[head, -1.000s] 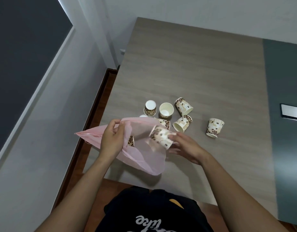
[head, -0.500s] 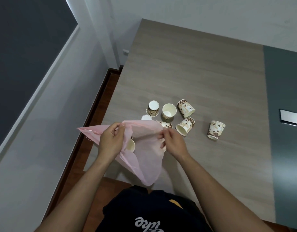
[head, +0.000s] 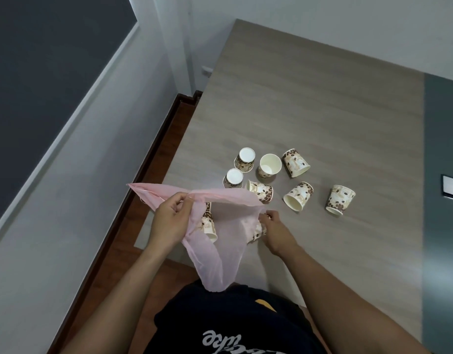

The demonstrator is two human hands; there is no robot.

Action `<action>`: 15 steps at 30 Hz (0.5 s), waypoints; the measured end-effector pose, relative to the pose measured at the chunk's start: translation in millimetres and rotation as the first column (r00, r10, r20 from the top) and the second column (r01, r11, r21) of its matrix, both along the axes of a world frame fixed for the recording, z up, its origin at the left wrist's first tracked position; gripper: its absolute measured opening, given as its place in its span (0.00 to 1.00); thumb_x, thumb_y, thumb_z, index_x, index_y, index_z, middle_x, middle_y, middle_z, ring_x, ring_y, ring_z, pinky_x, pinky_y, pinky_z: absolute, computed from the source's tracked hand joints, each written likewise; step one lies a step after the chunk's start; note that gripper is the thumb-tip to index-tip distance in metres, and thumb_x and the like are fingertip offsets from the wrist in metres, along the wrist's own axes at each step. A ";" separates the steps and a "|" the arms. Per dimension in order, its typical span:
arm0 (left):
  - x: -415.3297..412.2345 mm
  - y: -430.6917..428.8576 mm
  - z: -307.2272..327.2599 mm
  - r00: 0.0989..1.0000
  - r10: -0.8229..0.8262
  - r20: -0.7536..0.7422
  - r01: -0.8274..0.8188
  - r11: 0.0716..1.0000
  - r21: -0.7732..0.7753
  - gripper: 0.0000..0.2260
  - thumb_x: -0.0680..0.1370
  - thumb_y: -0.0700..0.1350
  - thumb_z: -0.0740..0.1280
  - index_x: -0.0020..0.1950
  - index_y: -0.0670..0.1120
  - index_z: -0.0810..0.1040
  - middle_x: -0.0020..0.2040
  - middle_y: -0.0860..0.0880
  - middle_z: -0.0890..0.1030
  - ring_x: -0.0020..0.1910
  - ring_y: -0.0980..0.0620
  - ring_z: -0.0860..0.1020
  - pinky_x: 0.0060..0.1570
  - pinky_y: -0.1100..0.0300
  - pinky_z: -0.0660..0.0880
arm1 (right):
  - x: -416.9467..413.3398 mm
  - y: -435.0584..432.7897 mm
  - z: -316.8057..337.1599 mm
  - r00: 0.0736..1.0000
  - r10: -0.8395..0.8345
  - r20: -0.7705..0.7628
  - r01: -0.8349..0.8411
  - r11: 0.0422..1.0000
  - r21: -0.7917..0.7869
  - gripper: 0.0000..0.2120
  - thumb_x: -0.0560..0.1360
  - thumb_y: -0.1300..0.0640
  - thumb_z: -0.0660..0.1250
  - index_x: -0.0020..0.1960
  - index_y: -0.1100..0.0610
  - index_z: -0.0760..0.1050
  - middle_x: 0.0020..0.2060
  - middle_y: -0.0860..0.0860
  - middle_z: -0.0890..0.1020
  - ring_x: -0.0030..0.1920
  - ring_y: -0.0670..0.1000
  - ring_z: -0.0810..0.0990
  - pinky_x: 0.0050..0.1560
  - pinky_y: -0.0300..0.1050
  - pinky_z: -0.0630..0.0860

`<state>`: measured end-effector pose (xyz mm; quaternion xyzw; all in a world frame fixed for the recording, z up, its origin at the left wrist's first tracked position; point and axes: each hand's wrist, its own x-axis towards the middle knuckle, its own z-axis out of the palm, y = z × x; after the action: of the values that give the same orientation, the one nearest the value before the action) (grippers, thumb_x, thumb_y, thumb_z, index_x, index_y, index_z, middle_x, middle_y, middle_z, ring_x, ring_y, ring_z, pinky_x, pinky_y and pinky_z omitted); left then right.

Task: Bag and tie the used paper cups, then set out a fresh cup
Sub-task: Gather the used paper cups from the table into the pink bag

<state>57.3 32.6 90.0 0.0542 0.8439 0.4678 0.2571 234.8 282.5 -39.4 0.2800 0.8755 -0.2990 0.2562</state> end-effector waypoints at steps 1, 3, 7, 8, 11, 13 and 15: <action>0.2 -1.4 -1.0 1.000 -0.001 0.000 0.001 1.000 0.000 0.13 0.89 0.51 0.65 0.52 0.50 0.86 0.37 0.58 0.83 0.37 0.60 0.79 0.37 0.63 0.70 | 1.5 -1.1 2.2 1.000 -0.005 0.014 0.005 1.000 0.017 0.30 0.78 0.62 0.69 0.79 0.48 0.70 0.77 0.56 0.65 0.64 0.66 0.83 0.63 0.57 0.81; -0.3 -3.5 -1.9 1.000 -0.007 0.001 0.007 1.000 0.002 0.13 0.89 0.51 0.65 0.51 0.51 0.86 0.38 0.58 0.84 0.38 0.60 0.80 0.38 0.63 0.71 | 4.1 -1.1 9.1 0.998 -0.029 0.059 0.027 0.999 0.029 0.31 0.78 0.56 0.75 0.78 0.49 0.69 0.73 0.55 0.68 0.63 0.64 0.83 0.60 0.59 0.82; -3.3 -2.3 -1.3 1.000 -0.012 -0.003 0.012 1.000 0.013 0.13 0.89 0.52 0.64 0.52 0.51 0.86 0.40 0.54 0.85 0.39 0.57 0.81 0.40 0.58 0.73 | 15.3 4.2 20.1 0.989 -0.131 0.074 0.127 0.990 0.056 0.34 0.75 0.40 0.79 0.72 0.54 0.70 0.65 0.54 0.74 0.61 0.62 0.82 0.55 0.56 0.81; -4.5 -1.4 -1.5 1.000 -0.007 0.000 0.007 1.000 0.015 0.13 0.89 0.52 0.64 0.52 0.51 0.86 0.40 0.54 0.86 0.40 0.57 0.82 0.41 0.58 0.74 | 17.6 6.8 23.1 0.984 -0.157 0.089 0.151 0.986 0.072 0.35 0.74 0.37 0.78 0.71 0.54 0.70 0.64 0.54 0.75 0.60 0.61 0.82 0.54 0.56 0.81; -6.6 3.7 -1.2 1.000 -0.001 0.015 0.001 1.000 0.028 0.13 0.89 0.52 0.64 0.53 0.50 0.87 0.44 0.51 0.88 0.47 0.50 0.85 0.44 0.55 0.77 | 21.1 16.3 34.1 0.979 -0.172 0.109 0.152 0.974 0.168 0.37 0.72 0.31 0.74 0.69 0.54 0.70 0.63 0.55 0.77 0.61 0.61 0.81 0.58 0.60 0.80; -7.1 9.3 0.5 1.000 -0.013 0.016 0.012 0.999 0.037 0.13 0.89 0.52 0.65 0.53 0.50 0.86 0.45 0.50 0.88 0.48 0.47 0.86 0.46 0.54 0.77 | 19.1 25.1 44.0 0.979 -0.184 0.083 0.164 0.965 0.203 0.36 0.71 0.29 0.74 0.67 0.53 0.71 0.64 0.55 0.78 0.63 0.61 0.81 0.60 0.60 0.79; -6.8 16.1 3.7 0.999 -0.032 0.013 0.031 0.999 0.033 0.13 0.89 0.52 0.64 0.53 0.49 0.86 0.45 0.50 0.88 0.49 0.48 0.85 0.46 0.54 0.78 | 15.7 37.4 56.7 0.976 -0.180 0.125 0.149 0.964 0.220 0.36 0.71 0.29 0.74 0.67 0.53 0.72 0.64 0.56 0.80 0.64 0.61 0.80 0.61 0.59 0.78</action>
<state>50.5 48.8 93.7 0.0684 0.8335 0.4777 0.2691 250.4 319.9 17.2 0.3981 0.8551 -0.2045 0.2619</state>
